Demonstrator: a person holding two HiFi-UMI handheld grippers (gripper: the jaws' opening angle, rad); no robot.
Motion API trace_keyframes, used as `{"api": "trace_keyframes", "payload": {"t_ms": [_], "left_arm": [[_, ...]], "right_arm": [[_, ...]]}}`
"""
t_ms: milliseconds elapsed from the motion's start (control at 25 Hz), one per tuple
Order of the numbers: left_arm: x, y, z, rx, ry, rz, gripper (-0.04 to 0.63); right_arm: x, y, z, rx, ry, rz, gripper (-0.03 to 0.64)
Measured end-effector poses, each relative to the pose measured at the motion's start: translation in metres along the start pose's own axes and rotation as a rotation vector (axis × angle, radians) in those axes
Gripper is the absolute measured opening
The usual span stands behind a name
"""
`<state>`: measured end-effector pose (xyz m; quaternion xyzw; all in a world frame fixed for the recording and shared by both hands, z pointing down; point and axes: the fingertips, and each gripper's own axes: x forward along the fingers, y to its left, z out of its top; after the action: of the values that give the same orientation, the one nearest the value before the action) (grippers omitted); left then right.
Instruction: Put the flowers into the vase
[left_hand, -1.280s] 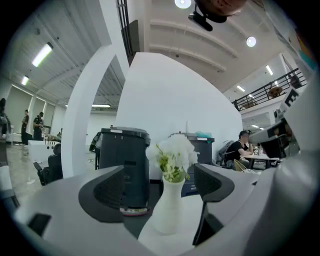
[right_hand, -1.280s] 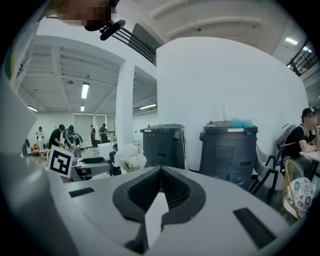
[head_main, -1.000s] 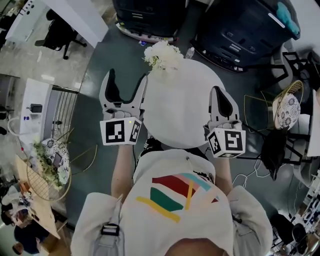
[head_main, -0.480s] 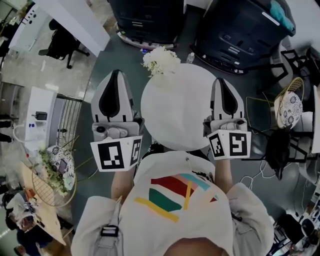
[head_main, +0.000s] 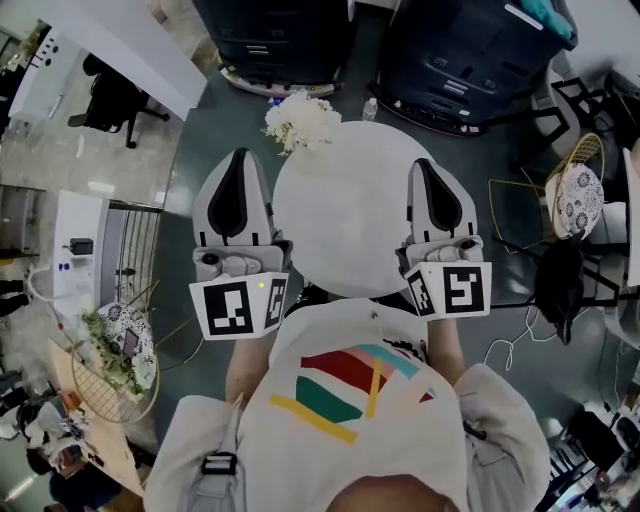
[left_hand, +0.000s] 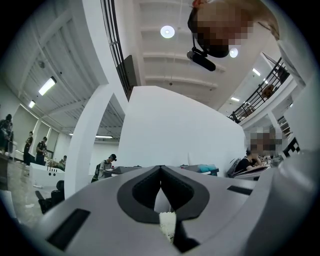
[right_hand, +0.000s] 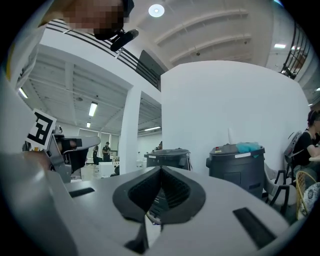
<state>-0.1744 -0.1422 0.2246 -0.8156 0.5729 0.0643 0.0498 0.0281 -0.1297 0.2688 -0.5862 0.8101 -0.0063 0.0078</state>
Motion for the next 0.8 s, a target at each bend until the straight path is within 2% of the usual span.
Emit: {"api": "trace_keyframes", "payload": {"t_ms": [320,800], "left_arm": [[0.003,-0.001,-0.003,0.01,0.011,0.007,0.009],[0.002,0.014,-0.014,0.011,0.037,0.044,0.009]], "right_arm": [[-0.002,-0.009,0.0,0.01,-0.002,-0.016,0.014],[0.01,0.001,-0.009,0.004,0.024,0.03,0.012]]}}
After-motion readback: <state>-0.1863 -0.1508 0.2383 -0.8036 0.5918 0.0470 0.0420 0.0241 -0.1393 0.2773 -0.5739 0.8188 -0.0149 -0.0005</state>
